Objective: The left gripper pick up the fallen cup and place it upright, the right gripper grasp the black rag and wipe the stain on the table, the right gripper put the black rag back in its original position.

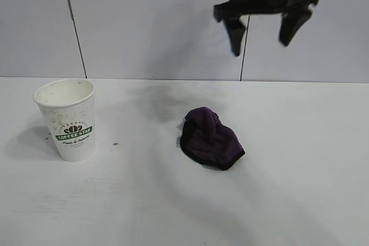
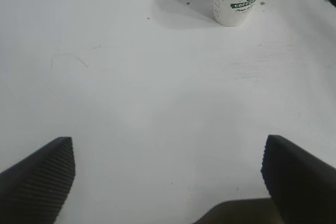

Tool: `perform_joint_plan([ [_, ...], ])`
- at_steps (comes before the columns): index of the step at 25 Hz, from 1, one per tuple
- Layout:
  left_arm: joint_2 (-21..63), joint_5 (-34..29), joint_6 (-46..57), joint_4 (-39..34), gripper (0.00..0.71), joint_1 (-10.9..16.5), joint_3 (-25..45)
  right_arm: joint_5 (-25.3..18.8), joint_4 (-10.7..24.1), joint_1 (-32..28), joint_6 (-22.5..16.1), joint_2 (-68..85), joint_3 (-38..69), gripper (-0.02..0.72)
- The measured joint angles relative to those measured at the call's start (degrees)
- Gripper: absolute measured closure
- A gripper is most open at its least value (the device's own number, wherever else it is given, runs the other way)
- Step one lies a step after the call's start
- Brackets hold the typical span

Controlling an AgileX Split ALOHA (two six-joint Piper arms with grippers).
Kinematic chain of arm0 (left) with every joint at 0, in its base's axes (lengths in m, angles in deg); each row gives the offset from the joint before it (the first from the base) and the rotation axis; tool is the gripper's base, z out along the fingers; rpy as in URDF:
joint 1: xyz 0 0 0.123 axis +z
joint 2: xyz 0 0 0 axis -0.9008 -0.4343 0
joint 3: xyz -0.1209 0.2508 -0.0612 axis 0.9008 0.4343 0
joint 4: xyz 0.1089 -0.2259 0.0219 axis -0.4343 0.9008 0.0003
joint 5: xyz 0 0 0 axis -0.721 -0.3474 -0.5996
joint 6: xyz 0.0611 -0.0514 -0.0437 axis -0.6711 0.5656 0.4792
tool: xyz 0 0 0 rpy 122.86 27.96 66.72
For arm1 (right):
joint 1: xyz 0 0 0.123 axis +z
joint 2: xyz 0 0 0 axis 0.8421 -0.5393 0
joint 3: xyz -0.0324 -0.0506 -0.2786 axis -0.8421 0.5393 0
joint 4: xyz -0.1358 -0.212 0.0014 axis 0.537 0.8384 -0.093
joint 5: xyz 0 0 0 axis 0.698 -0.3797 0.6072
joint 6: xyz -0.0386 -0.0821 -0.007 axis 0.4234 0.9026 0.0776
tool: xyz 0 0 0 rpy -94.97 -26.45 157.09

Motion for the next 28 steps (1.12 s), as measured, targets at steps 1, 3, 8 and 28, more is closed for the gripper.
perform_joint_plan([
  [1, 0.0, 0.0, 0.0, 0.0, 0.015, 0.0, 0.0, -0.1, -0.5, -2.4, 0.0, 2.6, 0.0, 0.08],
  [3, 0.0, 0.0, 0.0, 0.0, 0.015, 0.0, 0.0, -0.4, -1.7, -6.5, 0.1, 7.7, 0.0, 0.08],
  [8, 0.0, 0.0, 0.0, 0.0, 0.015, 0.0, 0.0, -1.5, -6.5, -13.1, 2.2, 22.3, 0.0, 0.08],
  [28, 0.0, 0.0, 0.0, 0.0, 0.015, 0.0, 0.0, -0.8, -29.0, -13.3, 8.1, 92.2, 56.9, 0.08],
])
